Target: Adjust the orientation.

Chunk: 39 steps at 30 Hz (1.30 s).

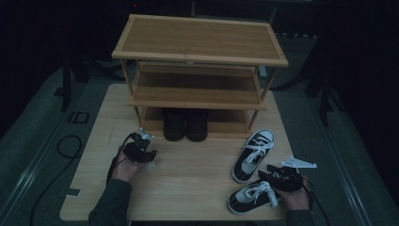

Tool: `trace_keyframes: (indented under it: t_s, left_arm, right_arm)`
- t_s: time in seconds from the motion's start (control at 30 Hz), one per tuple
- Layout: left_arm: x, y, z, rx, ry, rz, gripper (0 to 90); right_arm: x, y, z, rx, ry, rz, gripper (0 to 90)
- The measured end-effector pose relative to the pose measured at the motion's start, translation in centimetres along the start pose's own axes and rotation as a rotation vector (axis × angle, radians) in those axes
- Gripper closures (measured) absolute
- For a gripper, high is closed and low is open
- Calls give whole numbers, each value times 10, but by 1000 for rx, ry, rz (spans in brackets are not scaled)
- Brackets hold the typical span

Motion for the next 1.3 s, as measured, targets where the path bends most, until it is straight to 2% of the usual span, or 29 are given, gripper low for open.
trace_keyframes:
  t_s: [0.27, 0.3, 0.47, 0.53, 0.57, 0.6, 0.63, 0.7, 0.87, 1.07, 1.2, 1.23, 1.27, 1.3]
  left_arm:
    - [3, -2, 2, 18, -15, 0, 551]
    - [4, -3, 2, 9, -18, -5, 550]
    - [5, -5, 4, 0, -25, -13, 545]
    - [4, -4, 6, 4, -26, -12, 545]
    - [2, -3, 9, 9, -18, -15, 545]
    - [2, -3, 9, 9, -18, -15, 544]
    - [2, -2, 11, 12, -19, -15, 545]
    - [2, 0, 12, 19, -21, -16, 544]
    - [2, 1, 17, 32, -25, -13, 540]
    - [0, 2, 23, 39, -17, -15, 540]
    - [-3, 1, 26, 52, -17, -6, 539]
    - [-3, 0, 25, 49, -18, -8, 539]
    - [-3, 0, 25, 49, -18, -8, 539]
    - [-3, -2, 25, 45, -21, -2, 539]
  right_arm:
    - [0, 2, -2, 35, 76, 12, 423]
    - [1, 1, -5, 72, 105, 35, 417]
    - [5, -1, -13, 121, 125, 57, 424]
    - [5, -1, -15, 123, 131, 62, 428]
    - [7, -4, -17, 130, 165, 89, 448]
    - [7, -4, -17, 130, 165, 89, 448]
    - [9, -5, -19, 134, 189, 102, 463]
    - [10, -5, -22, 139, 190, 108, 473]
    - [11, 0, -33, 129, 173, 87, 462]
    - [6, 6, -45, 128, 167, 97, 419]
    - [0, 10, -56, 115, 161, 114, 391]
    - [-8, 9, -59, 94, 176, 138, 389]
    - [-8, 9, -59, 94, 176, 138, 389]
    - [-15, 4, -58, 71, 213, 173, 414]
Point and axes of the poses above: each handheld gripper's, and its own axes: x roughly backward along the jaws, z roughly out of its underside, y roughly to its left, the point moved 9 cm from there along -x, roughly forward along the jaws, and after that the axes turned 5 degrees about -y, right-handed, at the moved point
